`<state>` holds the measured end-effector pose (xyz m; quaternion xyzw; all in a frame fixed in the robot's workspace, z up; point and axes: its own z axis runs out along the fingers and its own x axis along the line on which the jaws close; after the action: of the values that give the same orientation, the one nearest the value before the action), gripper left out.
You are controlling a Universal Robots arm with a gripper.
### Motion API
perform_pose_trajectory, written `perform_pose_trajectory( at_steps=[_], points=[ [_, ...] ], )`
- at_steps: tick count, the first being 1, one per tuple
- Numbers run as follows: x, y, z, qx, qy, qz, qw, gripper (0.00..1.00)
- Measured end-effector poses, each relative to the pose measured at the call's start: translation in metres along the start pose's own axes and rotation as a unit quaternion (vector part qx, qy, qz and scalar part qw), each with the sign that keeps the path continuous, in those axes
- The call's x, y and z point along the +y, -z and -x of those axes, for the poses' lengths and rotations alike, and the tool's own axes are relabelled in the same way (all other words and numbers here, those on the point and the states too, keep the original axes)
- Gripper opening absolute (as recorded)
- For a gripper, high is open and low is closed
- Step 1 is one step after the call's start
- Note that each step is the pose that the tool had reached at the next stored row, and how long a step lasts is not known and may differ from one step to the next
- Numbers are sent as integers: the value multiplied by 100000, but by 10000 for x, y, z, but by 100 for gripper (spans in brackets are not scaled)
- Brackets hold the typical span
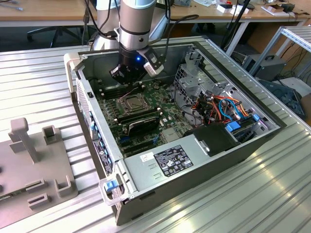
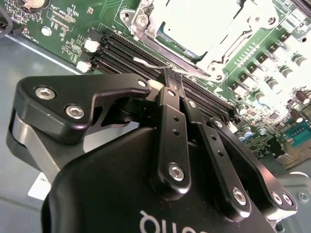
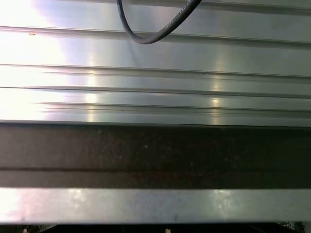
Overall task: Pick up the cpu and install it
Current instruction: 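Install the first cpu locking lever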
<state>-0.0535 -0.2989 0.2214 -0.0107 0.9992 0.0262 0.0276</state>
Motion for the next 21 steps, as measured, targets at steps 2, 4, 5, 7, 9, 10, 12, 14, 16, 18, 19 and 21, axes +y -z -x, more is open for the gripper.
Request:
perform_pose_trajectory(
  at_steps=[2,4,5,7,9,10,12,14,16,18,19,21],
  points=[
    [-1,-16,6,4,0,-1,100000,11],
    [-3,-37,15,5,-1,-9,100000,11],
    [-3,-44,17,5,0,-4,100000,11],
    [-4,-62,23,5,0,-4,100000,11],
    [-5,-68,24,13,-6,-17,100000,11],
    [-5,-69,24,8,-1,-10,100000,11],
    [-4,-70,24,5,0,-4,100000,11],
    [-4,-71,24,4,-1,-3,100000,11],
    [-5,-71,24,6,-4,-4,100000,11],
    [-5,-72,26,6,-1,-3,100000,11],
    [-5,-72,26,3,-3,-5,100000,11],
    [-5,-72,26,2,-1,-7,100000,11]
  ],
)
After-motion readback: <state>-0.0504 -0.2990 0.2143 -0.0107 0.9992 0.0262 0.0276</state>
